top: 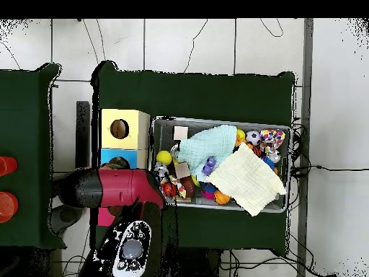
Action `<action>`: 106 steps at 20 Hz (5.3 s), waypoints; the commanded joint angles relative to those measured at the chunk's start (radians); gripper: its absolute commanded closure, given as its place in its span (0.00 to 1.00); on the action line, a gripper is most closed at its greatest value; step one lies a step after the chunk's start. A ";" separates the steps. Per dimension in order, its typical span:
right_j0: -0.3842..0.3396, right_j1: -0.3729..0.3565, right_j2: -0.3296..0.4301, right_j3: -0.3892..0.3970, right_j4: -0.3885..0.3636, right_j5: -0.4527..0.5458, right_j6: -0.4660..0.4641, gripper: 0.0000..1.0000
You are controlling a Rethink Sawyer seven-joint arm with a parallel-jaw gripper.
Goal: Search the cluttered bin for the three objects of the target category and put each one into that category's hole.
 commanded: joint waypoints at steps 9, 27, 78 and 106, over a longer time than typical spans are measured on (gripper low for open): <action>-0.040 -0.031 0.025 0.103 0.035 0.029 0.172 1.00; -0.119 0.101 0.230 0.155 0.103 -0.316 0.183 1.00; -0.187 -0.118 -0.006 0.133 -0.245 -0.005 0.079 0.00; -0.088 0.071 -0.043 0.262 0.124 -0.221 0.401 0.00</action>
